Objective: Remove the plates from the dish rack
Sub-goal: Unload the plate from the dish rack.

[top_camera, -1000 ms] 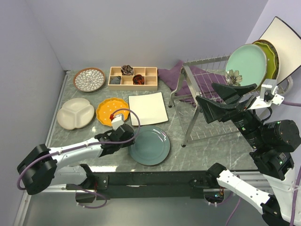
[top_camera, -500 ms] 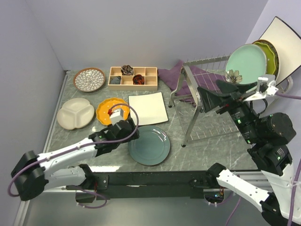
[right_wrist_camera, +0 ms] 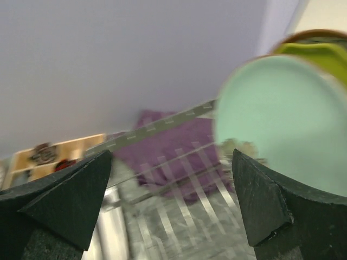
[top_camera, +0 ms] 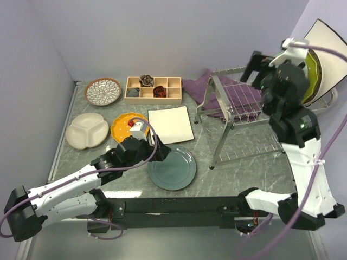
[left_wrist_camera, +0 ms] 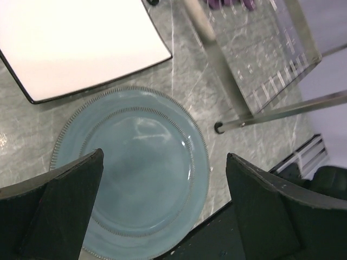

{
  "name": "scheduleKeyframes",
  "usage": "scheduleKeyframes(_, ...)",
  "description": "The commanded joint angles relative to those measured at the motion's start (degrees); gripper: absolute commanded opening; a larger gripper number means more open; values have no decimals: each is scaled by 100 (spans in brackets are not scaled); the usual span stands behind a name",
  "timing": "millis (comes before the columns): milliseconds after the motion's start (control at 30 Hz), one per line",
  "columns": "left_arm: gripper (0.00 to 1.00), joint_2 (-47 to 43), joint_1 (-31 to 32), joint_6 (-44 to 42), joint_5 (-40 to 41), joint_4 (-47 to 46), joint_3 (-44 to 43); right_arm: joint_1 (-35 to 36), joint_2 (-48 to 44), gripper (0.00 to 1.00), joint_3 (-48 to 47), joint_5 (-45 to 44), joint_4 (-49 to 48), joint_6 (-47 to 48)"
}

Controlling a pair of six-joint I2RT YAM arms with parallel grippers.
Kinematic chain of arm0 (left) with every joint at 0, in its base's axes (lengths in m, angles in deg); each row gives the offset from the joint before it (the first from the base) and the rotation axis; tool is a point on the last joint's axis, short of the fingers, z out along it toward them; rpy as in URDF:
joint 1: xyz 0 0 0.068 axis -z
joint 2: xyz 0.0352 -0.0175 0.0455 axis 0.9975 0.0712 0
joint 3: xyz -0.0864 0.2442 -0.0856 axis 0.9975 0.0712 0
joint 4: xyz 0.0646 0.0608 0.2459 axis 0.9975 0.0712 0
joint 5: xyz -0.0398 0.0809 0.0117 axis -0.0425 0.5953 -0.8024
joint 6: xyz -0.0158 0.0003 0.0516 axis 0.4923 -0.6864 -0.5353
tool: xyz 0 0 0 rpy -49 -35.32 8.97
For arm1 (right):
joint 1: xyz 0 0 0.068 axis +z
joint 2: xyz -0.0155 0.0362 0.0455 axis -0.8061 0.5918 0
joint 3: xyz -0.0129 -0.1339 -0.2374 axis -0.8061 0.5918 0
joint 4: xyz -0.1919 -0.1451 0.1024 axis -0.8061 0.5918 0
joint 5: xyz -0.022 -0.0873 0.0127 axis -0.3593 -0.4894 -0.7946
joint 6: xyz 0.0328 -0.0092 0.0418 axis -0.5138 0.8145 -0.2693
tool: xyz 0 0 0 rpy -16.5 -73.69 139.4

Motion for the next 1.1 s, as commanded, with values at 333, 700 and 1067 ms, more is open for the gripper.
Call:
scheduleKeyframes(333, 99, -72, 20, -413, -153, -269, 261, -1705, -578, 93, -318, 330, 729, -138)
scheduleKeyframes(700, 99, -116, 20, -430, -232, -348, 288, -3213, -572, 91, -237, 1808, 868, 47)
scheduleKeyframes(1067, 99, -143, 20, -413, -233, -365, 323, -4395, -219, 81, -124, 3650, 869, -76)
